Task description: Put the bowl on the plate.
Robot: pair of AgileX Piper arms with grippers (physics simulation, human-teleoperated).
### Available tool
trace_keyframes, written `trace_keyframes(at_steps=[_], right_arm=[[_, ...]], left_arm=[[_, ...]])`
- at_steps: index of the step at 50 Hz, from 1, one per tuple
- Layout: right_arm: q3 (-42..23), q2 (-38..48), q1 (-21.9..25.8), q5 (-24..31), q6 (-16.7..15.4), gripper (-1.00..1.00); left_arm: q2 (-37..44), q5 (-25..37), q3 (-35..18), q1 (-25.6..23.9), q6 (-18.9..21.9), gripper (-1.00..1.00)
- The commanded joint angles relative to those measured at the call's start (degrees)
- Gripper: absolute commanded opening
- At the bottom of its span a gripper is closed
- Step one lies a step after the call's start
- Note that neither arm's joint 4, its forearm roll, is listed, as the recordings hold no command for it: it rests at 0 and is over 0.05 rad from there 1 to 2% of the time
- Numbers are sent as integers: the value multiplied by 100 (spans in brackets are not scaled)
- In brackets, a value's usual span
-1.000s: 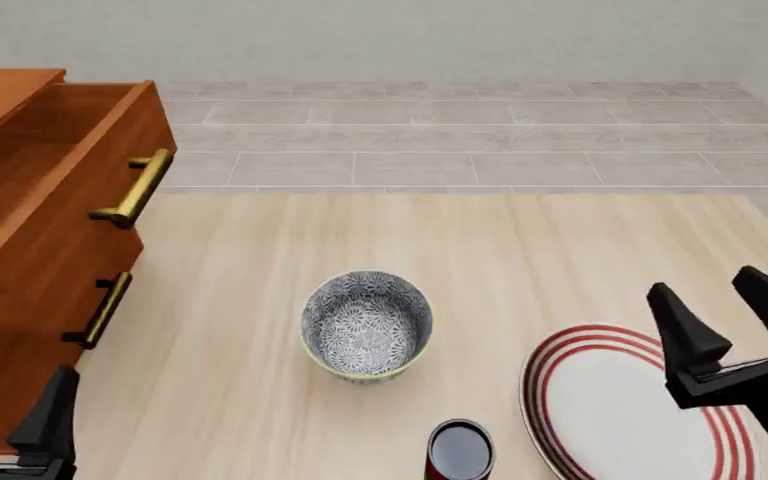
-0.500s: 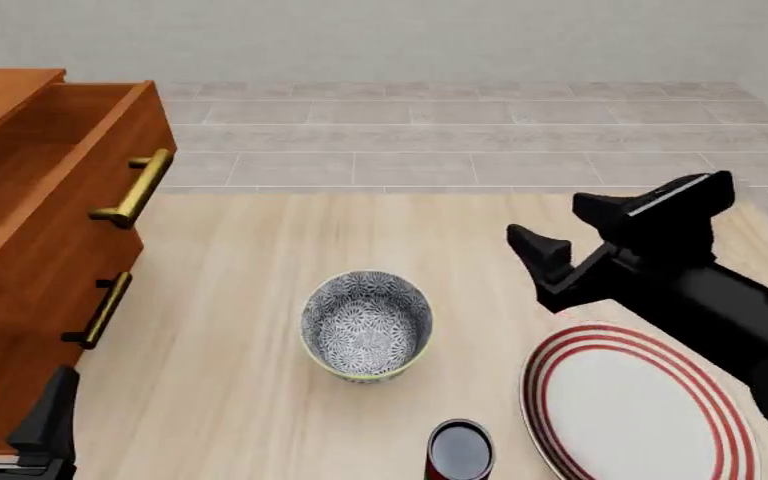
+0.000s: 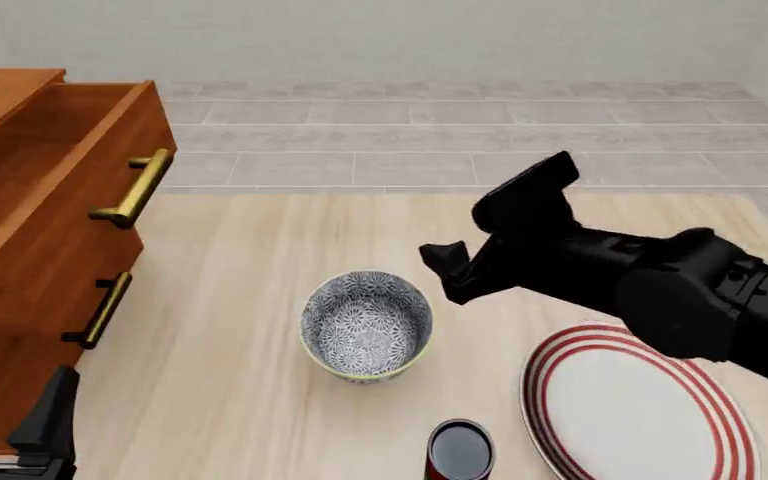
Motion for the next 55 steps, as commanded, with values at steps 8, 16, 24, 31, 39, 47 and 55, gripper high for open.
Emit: trace_keyframes(at_steps=[8,16,24,31,39,47,55], right_arm=[[-445,824,207,668,362,100],[-552,1225,-127,650,226,100],[-630,1541,-282,579,205,100],[-777,1765,-474,574,117,100],[-1010,2089,-477,627,205,100],[-1136,2438,-497,572,188,100],[-1276,2708,-497,565,214,100]], left_arm=[[0,0,0,0,0,100],[0,0,0,0,0,100],[0,0,0,0,0,100],[0,0,0,0,0,100],[0,0,0,0,0,100],[0,0,0,0,0,100],[0,0,0,0,0,100]])
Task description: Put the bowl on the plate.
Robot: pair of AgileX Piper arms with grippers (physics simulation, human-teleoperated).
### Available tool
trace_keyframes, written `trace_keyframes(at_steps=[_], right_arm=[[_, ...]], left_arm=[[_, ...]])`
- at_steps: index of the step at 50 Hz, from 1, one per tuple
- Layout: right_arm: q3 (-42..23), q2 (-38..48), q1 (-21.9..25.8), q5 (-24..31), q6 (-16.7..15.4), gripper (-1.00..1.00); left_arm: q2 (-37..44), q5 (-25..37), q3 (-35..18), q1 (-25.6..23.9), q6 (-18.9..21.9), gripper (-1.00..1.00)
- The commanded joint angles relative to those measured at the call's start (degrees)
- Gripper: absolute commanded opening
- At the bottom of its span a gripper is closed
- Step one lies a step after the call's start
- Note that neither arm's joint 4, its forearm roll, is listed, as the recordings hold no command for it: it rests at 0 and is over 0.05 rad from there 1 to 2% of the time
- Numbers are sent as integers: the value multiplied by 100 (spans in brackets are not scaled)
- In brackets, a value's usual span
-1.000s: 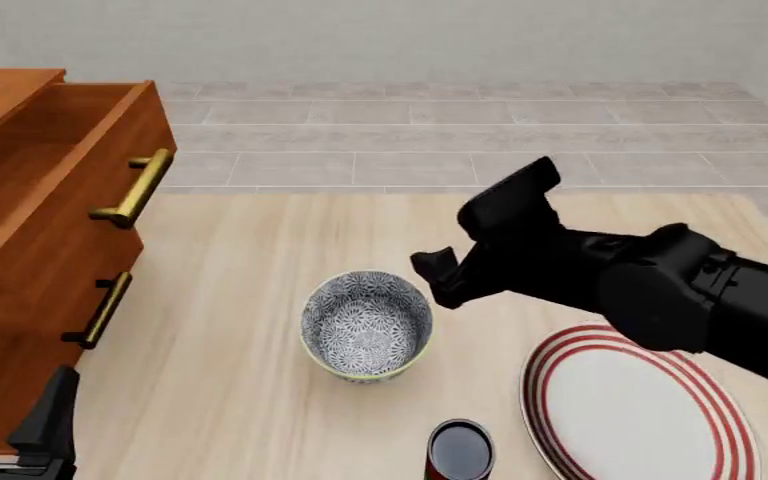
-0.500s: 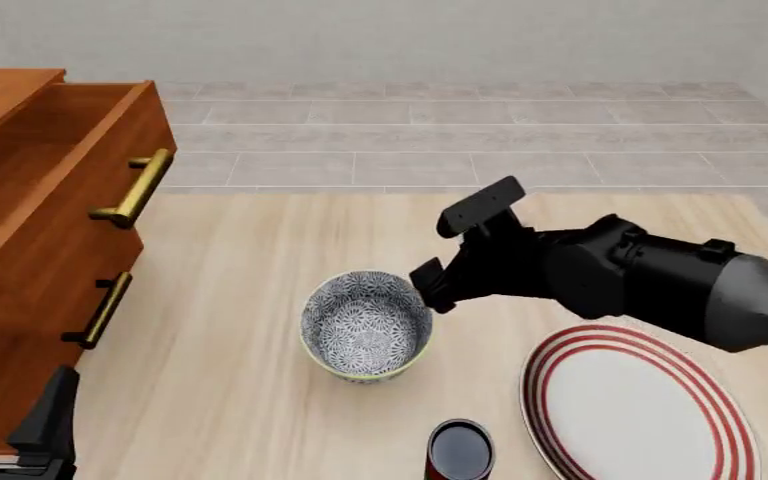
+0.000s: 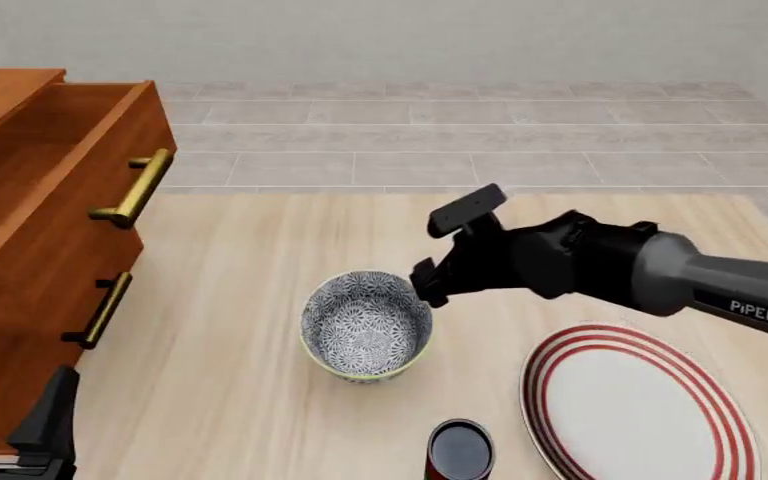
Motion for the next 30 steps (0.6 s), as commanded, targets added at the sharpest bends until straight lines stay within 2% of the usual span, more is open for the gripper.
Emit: trace_keyframes(at_steps=[1,30], right_arm=[[-211,419,-36,-17,11,100],[-347,1031,-42,-173,20,100]], left_arm=[[0,0,0,0,0,100],[0,0,0,0,0,100]])
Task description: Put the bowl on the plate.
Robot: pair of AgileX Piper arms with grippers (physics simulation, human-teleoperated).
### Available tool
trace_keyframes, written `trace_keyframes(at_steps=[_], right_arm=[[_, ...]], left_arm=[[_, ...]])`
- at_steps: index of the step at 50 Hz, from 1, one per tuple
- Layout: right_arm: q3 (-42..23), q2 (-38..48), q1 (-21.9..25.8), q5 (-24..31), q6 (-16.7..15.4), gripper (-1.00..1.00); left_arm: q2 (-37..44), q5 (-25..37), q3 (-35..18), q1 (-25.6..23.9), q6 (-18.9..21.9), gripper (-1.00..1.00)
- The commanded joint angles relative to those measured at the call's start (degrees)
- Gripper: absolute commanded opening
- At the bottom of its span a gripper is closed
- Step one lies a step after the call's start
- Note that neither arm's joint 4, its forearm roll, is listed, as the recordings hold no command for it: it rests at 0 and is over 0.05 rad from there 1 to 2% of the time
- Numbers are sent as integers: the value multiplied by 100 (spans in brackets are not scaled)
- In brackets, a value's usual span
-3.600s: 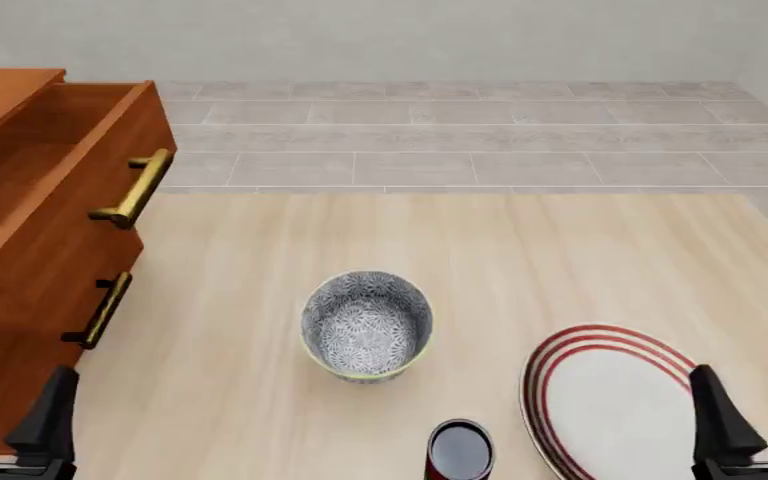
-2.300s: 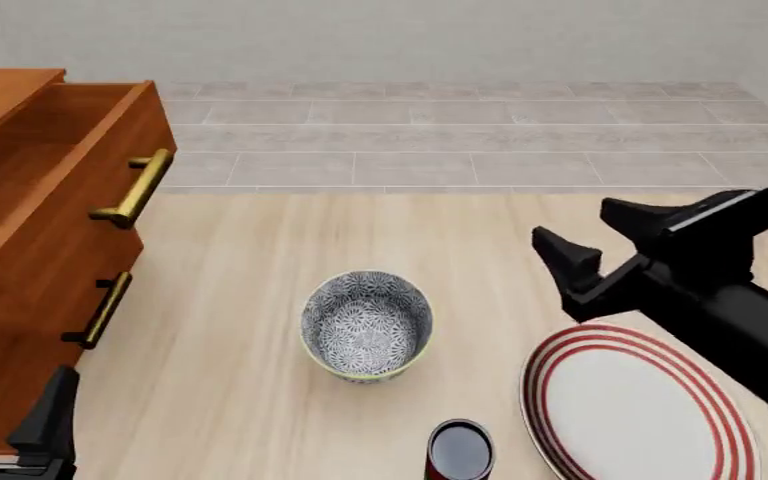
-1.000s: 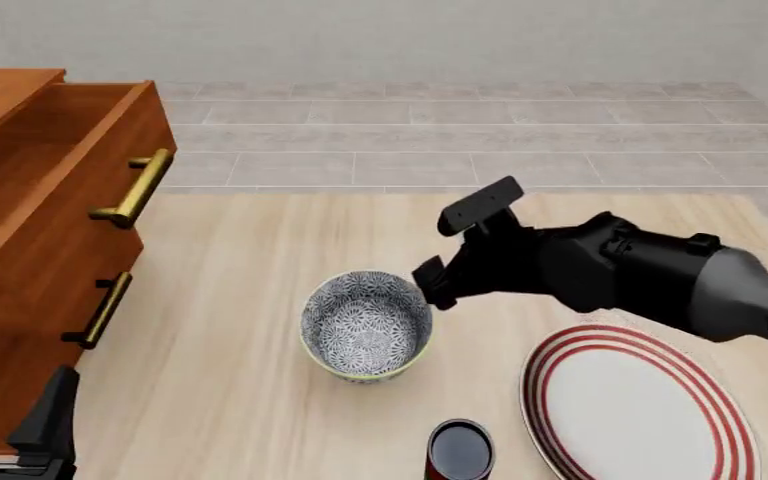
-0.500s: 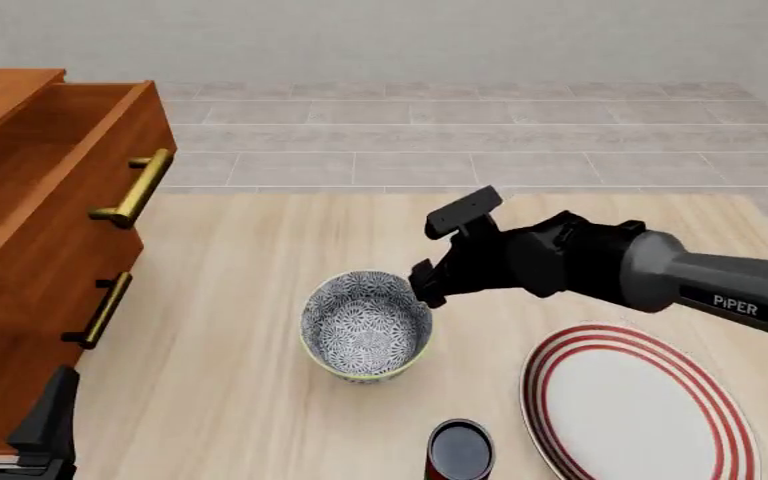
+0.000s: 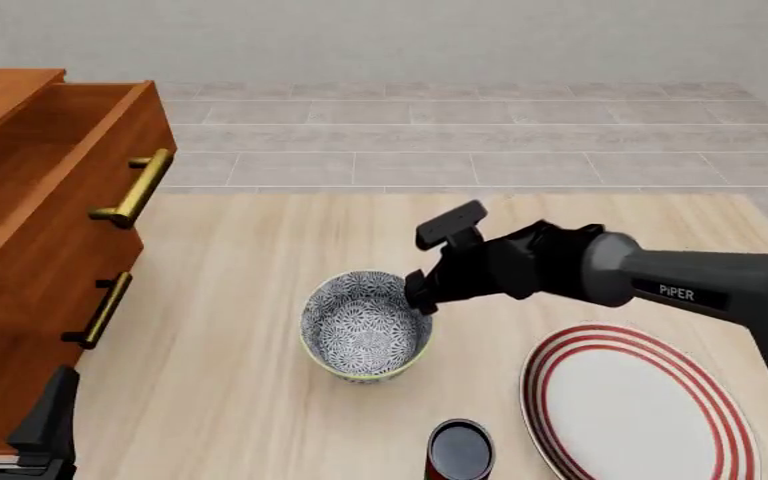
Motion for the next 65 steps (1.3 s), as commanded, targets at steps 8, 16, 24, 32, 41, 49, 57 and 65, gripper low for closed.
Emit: trace_keyframes(at_steps=[8,16,24,32,41,49,57,65], right_arm=[[79,339,91,-175,72,100],[110,386,136,-206,90,100],[130,411,165,-228,97,100],[156,392,197,-239,75,-100],[167,334,200,-240,50,-100],[124,288,204,-202,34,-100],[-72,61,141,-56,-28,-100],[-213,-136,150,85,-15,-100]], left_arm=[[0,0,0,0,0,100],[0,0,0,0,0,100],[0,0,0,0,0,100],[0,0,0,0,0,100],[0,0,0,0,0,100],[0,0,0,0,0,100],[0,0,0,0,0,100],[0,0,0,0,0,100]])
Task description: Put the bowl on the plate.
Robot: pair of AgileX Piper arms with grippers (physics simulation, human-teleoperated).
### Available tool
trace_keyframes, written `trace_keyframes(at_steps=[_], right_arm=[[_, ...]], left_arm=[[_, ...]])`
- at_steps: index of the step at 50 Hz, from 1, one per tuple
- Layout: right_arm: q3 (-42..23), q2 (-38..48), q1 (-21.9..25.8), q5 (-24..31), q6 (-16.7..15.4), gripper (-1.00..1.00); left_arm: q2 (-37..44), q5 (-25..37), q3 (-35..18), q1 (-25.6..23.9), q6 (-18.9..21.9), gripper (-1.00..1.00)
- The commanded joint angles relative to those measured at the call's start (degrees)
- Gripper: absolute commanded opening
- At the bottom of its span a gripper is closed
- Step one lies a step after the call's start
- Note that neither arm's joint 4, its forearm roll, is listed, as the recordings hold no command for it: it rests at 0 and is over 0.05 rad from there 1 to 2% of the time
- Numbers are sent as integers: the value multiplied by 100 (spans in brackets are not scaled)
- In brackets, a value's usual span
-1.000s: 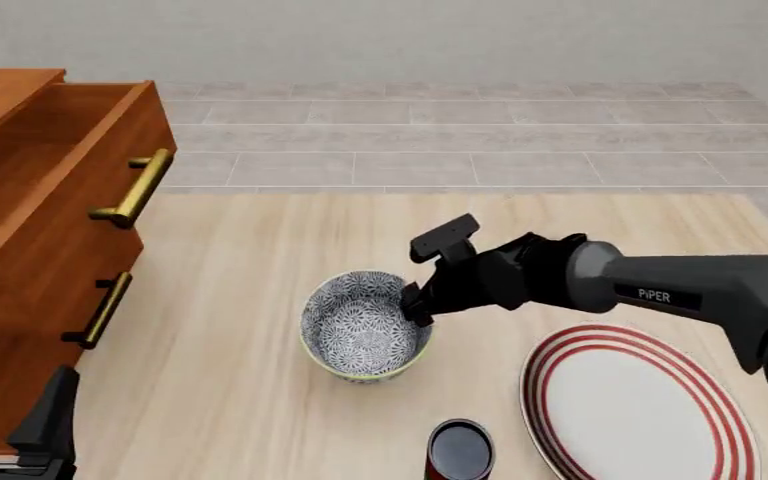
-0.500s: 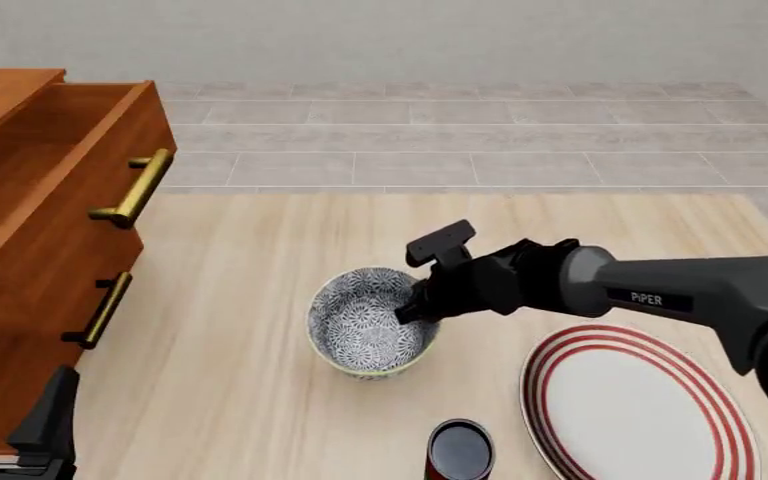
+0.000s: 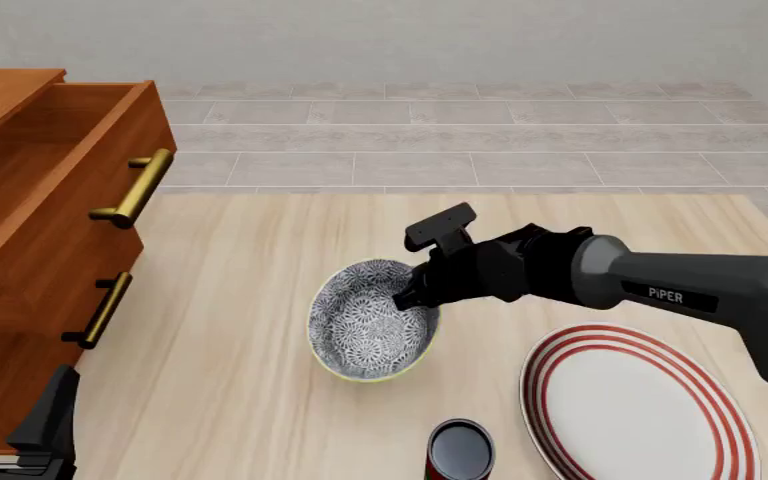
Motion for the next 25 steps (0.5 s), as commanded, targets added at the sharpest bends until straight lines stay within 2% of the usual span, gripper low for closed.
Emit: trace_keyframes(at_steps=[1,6,8,17,18,21,22,25], right_arm=[[-153,-222,-23,158,62,-100],[-210,-306,-6,217,130,-100],[-235,-364,49,253,286,-100],[-204,-509,90,261,533,-100],[-163,-572,171,246,737,-100],[-168,-606,155,265,735,-100],[-135,-685,194,251,916,-100],[-106,-747,181,244,921,-100]], left_arm=[[0,0,0,0,0,100],[0,0,0,0,0,100],[0,0,0,0,0,100],[0,0,0,0,0,100],[0,0,0,0,0,100],[0,0,0,0,0,100],[0,0,0,0,0,100],[0,0,0,0,0,100]])
